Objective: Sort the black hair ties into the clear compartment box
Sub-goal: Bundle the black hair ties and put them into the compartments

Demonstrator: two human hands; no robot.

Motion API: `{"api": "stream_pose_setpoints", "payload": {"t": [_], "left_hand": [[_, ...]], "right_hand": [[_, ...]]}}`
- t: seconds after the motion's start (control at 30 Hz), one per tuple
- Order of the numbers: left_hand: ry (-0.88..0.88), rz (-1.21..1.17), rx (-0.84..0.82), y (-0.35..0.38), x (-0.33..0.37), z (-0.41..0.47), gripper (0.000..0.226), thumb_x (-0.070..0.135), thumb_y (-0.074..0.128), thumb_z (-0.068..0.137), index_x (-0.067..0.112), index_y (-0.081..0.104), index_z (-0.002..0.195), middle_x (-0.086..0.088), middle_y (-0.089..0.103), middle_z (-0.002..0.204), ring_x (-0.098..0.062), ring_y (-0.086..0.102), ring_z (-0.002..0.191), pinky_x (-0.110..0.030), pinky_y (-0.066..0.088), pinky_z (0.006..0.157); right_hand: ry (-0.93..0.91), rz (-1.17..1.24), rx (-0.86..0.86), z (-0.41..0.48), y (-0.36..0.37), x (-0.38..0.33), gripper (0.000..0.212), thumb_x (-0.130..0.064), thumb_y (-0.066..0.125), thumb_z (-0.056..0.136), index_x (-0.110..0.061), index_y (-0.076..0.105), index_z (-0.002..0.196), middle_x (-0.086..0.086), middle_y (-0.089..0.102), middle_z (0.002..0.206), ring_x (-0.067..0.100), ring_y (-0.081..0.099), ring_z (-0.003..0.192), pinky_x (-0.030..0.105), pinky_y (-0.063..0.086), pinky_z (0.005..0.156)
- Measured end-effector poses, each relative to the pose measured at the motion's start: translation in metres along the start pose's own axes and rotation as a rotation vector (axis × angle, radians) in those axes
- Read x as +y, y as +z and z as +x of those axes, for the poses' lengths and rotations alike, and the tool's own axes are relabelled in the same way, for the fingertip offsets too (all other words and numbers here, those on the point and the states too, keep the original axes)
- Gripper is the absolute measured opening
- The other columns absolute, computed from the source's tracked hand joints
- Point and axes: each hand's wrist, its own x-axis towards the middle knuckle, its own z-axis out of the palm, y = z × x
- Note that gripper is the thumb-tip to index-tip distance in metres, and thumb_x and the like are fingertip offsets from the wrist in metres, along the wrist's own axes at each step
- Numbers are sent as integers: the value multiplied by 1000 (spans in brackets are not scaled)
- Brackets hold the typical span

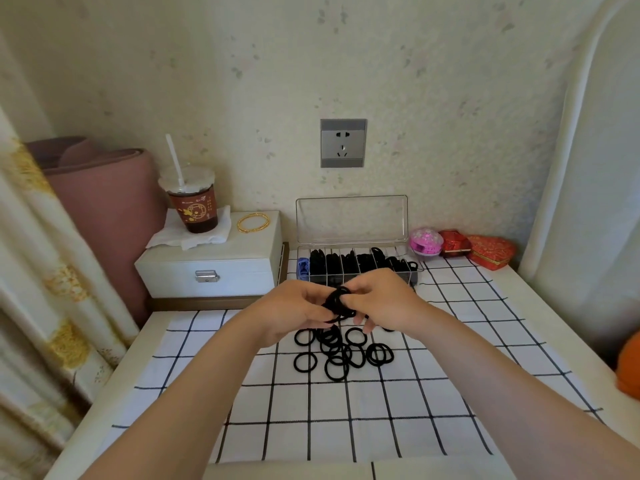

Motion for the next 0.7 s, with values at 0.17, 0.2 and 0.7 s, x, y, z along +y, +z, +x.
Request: {"api": "stream_pose_setpoints", "payload": {"t": [0.17, 0.2, 0.7], "left_hand": [[-46, 40, 173, 2, 0, 0, 23, -9, 67, 85, 6, 76, 100, -15, 76, 97, -23, 75, 87, -27, 61, 75], [-58, 53, 232, 1, 0, 0, 19, -7, 68, 85, 5, 75, 97, -15, 75, 94, -24, 76, 83, -27, 61, 72], [-52, -74, 80, -2, 5, -7, 30, 0, 76, 82, 2, 69, 111, -15, 76, 98, -23, 75, 92, -27, 60, 81]], "right_hand": [[62, -35, 73, 3, -2, 4, 10, -13, 67, 91, -8, 75, 90, 16, 72, 81, 15, 67, 59, 44, 63, 63], [63, -61, 116, 4, -3, 5, 11, -15, 67, 91, -8, 75, 89, 19, 72, 79, 17, 67, 57, 46, 63, 63], [124, 233, -69, -5, 6, -8, 15, -19, 75, 88, -7, 77, 97, 8, 69, 71, 14, 62, 56, 34, 61, 59]]}}
